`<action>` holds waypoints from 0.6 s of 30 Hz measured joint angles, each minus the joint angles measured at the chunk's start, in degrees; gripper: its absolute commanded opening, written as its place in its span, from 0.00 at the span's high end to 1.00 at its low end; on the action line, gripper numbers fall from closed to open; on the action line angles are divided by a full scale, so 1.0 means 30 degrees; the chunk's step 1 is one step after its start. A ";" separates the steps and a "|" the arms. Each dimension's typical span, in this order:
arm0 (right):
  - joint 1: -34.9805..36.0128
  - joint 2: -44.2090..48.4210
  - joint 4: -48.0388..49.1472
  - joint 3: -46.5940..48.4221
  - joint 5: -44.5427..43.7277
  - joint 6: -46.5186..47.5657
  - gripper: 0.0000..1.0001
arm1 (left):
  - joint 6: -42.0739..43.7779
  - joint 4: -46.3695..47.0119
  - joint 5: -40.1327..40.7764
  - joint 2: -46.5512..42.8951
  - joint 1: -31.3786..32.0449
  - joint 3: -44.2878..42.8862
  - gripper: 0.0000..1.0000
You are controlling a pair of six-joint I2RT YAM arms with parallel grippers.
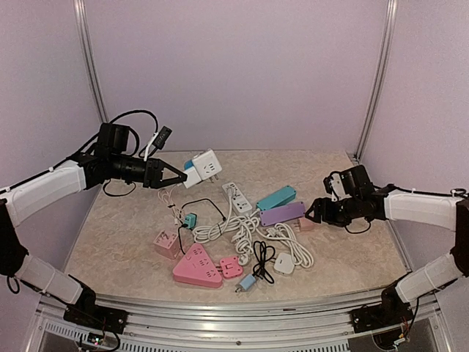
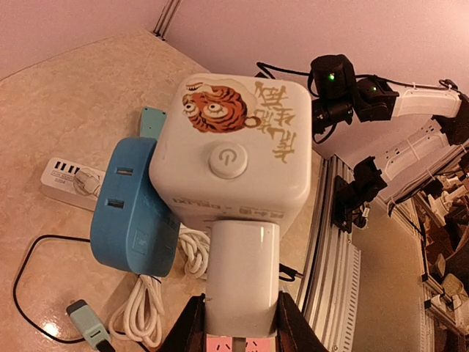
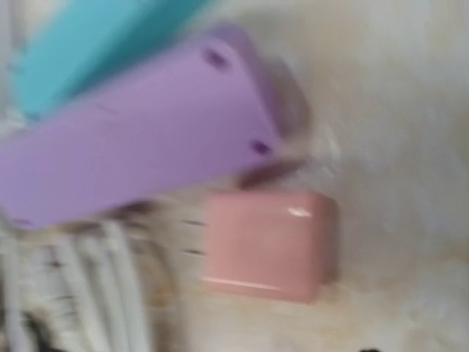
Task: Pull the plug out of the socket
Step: Place the plug at the center of the board, then remove the plug from the socket.
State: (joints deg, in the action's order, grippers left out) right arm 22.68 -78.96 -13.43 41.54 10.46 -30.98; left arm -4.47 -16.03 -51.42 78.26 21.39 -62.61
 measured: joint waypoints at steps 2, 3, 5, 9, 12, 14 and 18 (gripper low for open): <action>0.0044 0.0918 -0.0051 0.0291 0.0408 0.0357 0.26 | 0.0000 0.0189 -0.0350 0.0000 0.0073 0.0160 1.00; 0.0153 0.1406 -0.0058 0.0488 0.0634 0.0546 0.25 | 0.0007 0.0233 -0.0437 0.0000 0.0131 0.0233 1.00; 0.0459 0.2594 -0.0058 0.1056 0.0969 0.0962 0.24 | 0.0022 0.0342 -0.0525 0.0000 0.0364 0.0372 1.00; 0.1705 0.4401 0.0036 0.2703 0.1377 0.1341 0.23 | 0.0080 0.0350 -0.0175 0.0000 0.0925 0.0415 1.00; 0.3002 0.4881 0.0138 0.4109 0.0991 0.1311 0.23 | 0.0073 0.0364 0.0816 0.0015 0.1457 0.0430 1.00; 0.4014 0.4648 0.0131 0.5013 0.0277 0.1158 0.23 | 0.0066 0.0372 0.1617 0.0102 0.1887 0.0437 1.00; 0.6113 0.3206 -0.0036 0.6601 -0.1814 0.0692 0.23 | -0.0168 0.0481 0.3031 0.0466 0.2710 0.0561 1.00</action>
State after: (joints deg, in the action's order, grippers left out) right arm 41.01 -69.34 -13.54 61.34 5.02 -28.91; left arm -4.97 -14.59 -42.33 79.66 29.52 -60.93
